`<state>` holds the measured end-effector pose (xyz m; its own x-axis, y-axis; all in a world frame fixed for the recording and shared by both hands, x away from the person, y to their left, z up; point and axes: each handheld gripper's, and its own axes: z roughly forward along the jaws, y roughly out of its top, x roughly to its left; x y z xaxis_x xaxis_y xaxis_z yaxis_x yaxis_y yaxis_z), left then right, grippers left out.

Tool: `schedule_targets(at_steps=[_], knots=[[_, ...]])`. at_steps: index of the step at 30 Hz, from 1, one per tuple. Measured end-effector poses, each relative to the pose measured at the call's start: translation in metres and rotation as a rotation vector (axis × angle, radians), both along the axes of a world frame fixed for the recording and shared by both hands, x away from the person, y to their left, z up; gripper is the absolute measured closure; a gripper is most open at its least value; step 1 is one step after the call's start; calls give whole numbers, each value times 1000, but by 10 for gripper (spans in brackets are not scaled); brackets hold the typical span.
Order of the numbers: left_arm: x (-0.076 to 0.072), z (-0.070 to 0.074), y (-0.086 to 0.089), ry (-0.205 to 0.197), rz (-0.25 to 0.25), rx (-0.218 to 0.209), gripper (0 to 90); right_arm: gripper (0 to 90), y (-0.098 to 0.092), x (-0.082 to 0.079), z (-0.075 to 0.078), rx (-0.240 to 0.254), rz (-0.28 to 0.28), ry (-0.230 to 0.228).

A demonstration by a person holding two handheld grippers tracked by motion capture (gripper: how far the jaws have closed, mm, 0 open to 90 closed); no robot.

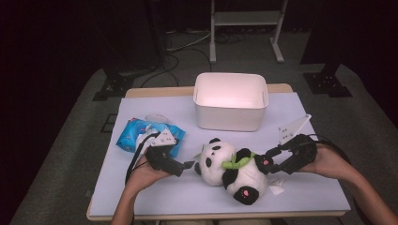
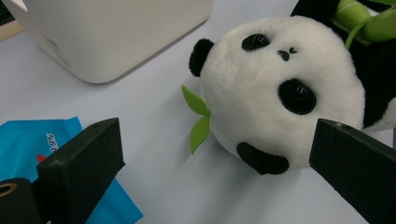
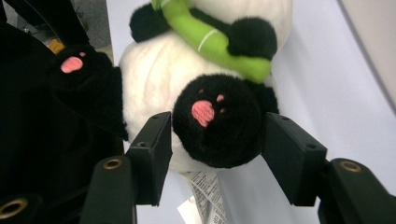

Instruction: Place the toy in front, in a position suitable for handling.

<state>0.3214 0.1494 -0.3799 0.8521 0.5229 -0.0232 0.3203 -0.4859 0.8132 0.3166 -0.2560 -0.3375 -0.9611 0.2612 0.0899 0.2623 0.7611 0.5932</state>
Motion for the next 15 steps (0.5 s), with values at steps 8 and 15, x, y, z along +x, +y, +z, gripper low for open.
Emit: schedule_targets(at_steps=[8,15], knots=[[0,0,0,3,-1,-3,22,458,5,3,-22,0,-33,-1],[1,-1,-1,3,-5,3,23,569,4,16,-14,-18,-11,-55]])
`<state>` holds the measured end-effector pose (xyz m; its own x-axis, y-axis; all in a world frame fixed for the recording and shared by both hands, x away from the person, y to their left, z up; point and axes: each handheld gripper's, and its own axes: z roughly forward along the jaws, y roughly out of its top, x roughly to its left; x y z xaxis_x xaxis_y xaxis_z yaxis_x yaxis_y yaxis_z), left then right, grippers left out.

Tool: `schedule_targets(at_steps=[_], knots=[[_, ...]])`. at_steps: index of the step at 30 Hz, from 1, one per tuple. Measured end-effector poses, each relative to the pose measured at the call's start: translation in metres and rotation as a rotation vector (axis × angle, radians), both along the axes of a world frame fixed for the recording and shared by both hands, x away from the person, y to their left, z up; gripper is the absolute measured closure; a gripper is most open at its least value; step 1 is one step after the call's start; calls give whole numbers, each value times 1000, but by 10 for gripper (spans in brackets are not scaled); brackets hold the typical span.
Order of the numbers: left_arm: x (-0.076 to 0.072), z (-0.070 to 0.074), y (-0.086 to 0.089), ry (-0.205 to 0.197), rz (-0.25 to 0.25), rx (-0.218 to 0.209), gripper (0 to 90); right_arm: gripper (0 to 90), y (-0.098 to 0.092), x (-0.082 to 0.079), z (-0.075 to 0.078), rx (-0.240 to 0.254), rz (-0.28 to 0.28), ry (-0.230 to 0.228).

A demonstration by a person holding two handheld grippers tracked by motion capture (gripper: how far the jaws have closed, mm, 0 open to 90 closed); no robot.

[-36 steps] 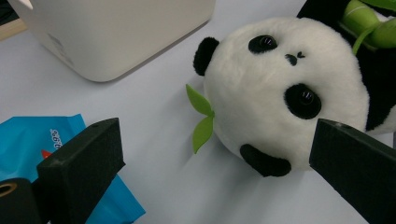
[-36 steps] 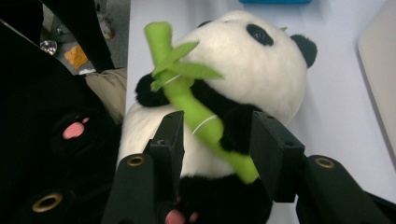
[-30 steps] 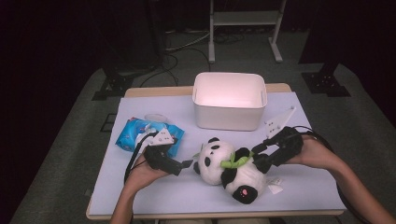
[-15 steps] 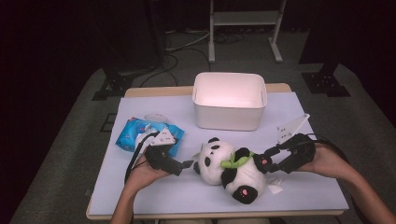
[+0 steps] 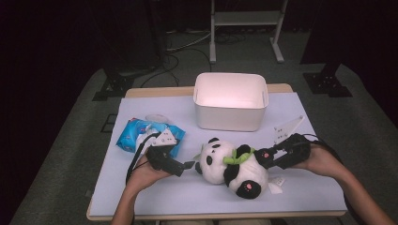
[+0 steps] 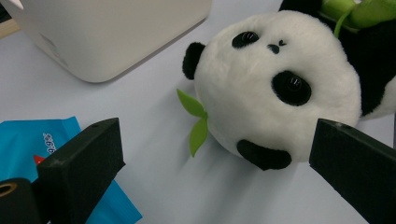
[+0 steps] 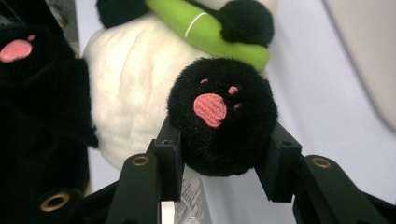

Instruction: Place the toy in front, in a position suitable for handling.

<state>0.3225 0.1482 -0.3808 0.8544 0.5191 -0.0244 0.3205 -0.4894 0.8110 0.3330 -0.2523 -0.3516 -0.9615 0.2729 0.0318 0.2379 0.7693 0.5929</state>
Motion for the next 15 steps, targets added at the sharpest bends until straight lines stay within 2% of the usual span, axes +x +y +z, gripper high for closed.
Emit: schedule_targets(at_steps=[6,8,9,10,12,15], knots=[[0,0,1,1,2,-2,22,567,6,18,11,-18,16,-12],[0,-1,1,6,5,-6,23,556,10,31,17,-32,52,-23],[0,-1,1,6,5,-6,23,556,10,31,17,-32,52,-23],[0,-1,2,8,7,-8,23,543,10,38,15,-40,37,-25],[0,-1,3,7,5,-7,22,537,10,40,13,-43,38,-22],[0,-1,4,5,7,-2,23,499,1,44,-1,-26,19,16]])
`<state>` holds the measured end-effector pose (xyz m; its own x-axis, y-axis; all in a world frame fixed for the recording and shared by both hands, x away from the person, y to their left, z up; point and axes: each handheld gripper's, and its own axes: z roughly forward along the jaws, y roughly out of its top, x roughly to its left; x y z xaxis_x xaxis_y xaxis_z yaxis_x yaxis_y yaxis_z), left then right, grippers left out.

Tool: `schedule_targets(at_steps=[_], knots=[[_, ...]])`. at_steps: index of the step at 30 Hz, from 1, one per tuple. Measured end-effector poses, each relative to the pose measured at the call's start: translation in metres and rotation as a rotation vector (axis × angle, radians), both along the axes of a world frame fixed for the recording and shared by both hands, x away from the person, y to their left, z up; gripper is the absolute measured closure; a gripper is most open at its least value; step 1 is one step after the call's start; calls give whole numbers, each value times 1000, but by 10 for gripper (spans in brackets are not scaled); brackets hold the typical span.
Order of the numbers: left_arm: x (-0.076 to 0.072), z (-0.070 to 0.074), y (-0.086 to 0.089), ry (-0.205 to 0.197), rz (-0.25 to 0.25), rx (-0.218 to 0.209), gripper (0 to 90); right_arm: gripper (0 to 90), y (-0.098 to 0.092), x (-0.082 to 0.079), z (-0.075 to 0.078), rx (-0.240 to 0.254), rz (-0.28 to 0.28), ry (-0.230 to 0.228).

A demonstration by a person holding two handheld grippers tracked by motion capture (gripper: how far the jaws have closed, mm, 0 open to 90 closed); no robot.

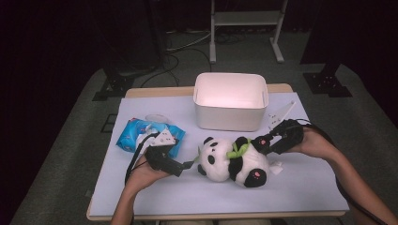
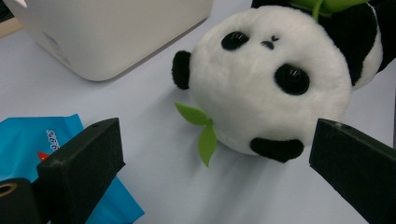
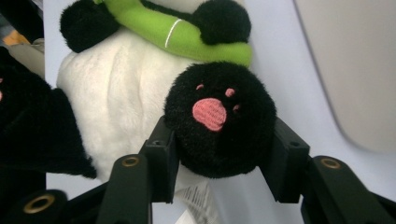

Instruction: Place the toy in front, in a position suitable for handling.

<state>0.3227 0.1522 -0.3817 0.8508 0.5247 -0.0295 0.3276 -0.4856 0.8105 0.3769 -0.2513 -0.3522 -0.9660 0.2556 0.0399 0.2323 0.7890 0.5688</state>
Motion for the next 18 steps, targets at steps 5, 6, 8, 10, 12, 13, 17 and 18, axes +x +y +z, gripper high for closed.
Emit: schedule_targets(at_steps=[5,6,8,10,12,13,17,18], knots=[[0,0,1,0,2,3,23,457,-10,-4,0,54,-13,19],[0,1,1,-2,3,4,23,452,-10,-5,2,55,-12,17],[0,1,1,0,5,-1,23,433,-11,-7,8,62,-11,16],[0,1,1,-1,4,2,23,431,-12,-8,12,72,-11,11],[1,1,1,0,0,2,23,422,-11,-8,23,114,-7,4],[1,1,1,-1,-2,4,23,422,-9,-9,27,117,-5,1],[1,0,2,1,-4,1,24,416,-1,-9,32,130,19,-1],[2,0,2,-2,-7,9,49,411,9,-10,33,125,35,1]])
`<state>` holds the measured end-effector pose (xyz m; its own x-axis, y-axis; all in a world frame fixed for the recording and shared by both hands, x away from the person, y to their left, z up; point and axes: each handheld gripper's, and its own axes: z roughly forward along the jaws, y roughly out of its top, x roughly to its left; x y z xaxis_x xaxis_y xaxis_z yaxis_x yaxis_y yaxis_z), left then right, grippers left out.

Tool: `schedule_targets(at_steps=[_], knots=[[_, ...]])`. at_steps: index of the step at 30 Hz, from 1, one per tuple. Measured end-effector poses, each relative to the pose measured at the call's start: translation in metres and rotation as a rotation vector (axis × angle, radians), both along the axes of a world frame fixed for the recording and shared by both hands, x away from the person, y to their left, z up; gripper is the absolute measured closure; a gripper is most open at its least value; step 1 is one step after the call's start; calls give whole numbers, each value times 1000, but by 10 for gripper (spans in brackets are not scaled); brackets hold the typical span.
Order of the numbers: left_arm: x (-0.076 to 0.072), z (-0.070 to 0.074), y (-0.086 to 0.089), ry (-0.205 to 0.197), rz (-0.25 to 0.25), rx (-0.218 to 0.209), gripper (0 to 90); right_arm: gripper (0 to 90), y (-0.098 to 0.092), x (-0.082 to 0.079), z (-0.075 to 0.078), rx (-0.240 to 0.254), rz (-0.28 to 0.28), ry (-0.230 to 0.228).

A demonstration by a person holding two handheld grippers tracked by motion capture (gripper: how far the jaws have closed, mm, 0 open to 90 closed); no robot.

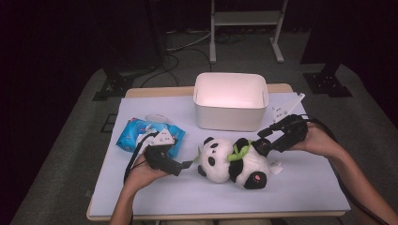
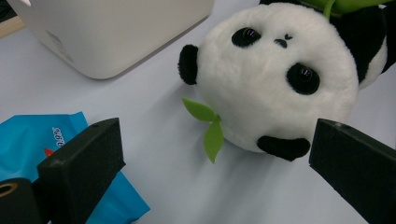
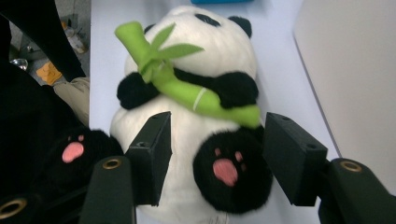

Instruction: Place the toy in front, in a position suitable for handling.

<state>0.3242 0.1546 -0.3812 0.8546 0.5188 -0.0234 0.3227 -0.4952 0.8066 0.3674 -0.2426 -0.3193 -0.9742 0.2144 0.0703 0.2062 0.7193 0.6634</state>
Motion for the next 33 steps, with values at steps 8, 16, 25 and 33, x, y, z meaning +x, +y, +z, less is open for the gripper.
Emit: schedule_targets(at_steps=[8,16,25,33], knots=[[1,2,2,-5,-6,5,51,413,31,-5,-6,-19,75,14],[3,5,3,-16,-25,30,59,413,47,-8,-21,-26,105,25],[9,10,16,-14,-78,63,143,386,46,-11,-24,-37,82,2],[13,21,43,-21,-100,77,231,377,44,-12,-27,-12,69,3]])
